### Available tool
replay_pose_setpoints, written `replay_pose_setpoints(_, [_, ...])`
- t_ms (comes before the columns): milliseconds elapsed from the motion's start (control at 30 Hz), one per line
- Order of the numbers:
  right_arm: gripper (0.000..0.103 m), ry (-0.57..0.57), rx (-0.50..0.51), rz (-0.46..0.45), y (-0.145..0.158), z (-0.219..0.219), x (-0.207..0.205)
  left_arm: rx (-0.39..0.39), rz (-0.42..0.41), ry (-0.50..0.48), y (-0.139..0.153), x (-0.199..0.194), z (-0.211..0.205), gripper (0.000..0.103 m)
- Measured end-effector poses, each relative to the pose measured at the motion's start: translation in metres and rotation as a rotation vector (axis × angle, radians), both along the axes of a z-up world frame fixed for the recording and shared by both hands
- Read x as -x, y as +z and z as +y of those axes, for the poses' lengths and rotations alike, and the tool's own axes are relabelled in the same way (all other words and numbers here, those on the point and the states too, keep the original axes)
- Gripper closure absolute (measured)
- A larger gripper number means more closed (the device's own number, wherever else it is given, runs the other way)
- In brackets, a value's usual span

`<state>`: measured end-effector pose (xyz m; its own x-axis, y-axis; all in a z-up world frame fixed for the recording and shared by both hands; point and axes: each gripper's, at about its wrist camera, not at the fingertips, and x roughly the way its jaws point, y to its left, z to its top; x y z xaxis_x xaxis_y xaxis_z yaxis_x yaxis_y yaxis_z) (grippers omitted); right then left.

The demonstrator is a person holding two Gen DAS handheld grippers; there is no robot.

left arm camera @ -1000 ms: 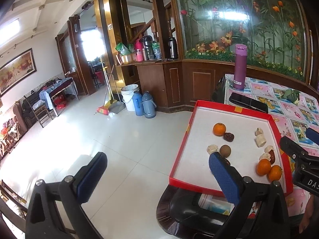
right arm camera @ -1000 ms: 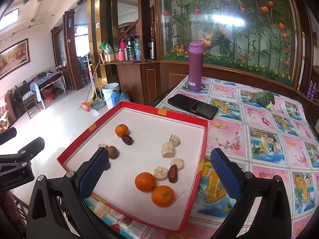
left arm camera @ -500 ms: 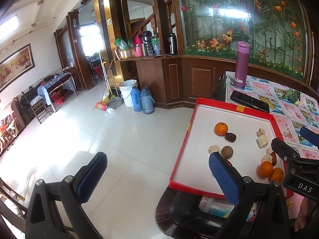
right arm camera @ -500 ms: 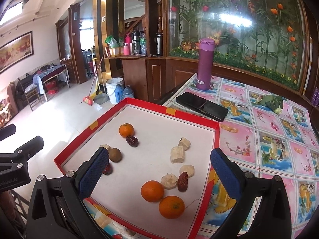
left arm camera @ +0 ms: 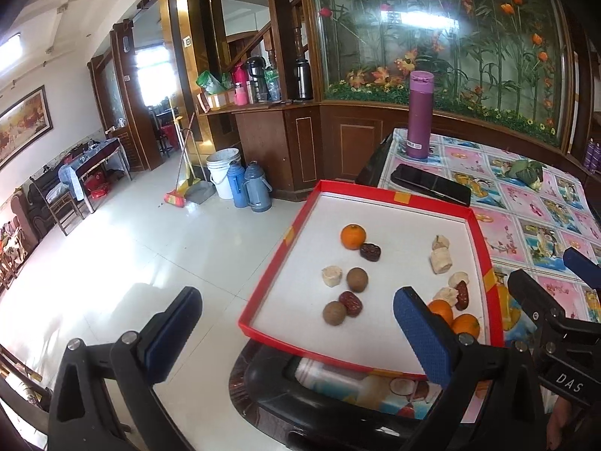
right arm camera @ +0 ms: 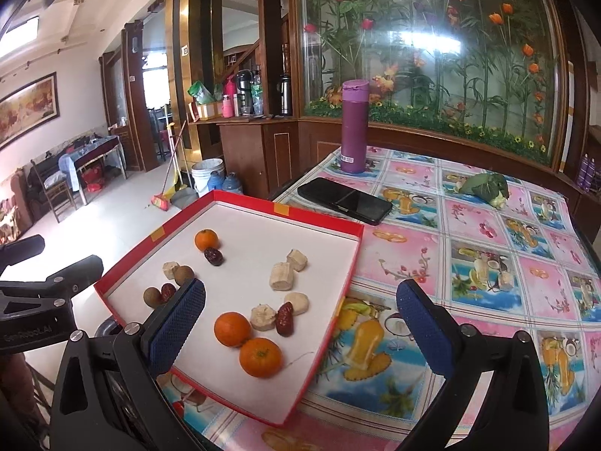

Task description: Organize fruits

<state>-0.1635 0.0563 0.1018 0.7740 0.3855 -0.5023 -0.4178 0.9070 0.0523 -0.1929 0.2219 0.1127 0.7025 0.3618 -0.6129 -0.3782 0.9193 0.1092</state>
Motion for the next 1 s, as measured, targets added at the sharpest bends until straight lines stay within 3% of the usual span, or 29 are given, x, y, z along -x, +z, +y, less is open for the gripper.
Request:
replay_pose_setpoints(367, [0.001, -0.022, -0.039, -0.015, 0.003, -0.031, 0.008, -0.002, -0.013, -0.029, 0.008, 0.001, -0.030, 0.000])
replay_pose_setpoints(1000, [0.001, 0.002, -0.077, -0.040, 0.011, -0.030, 0.003, -0.001, -0.031, -0.003, 0.012, 0.006, -0.028, 0.000])
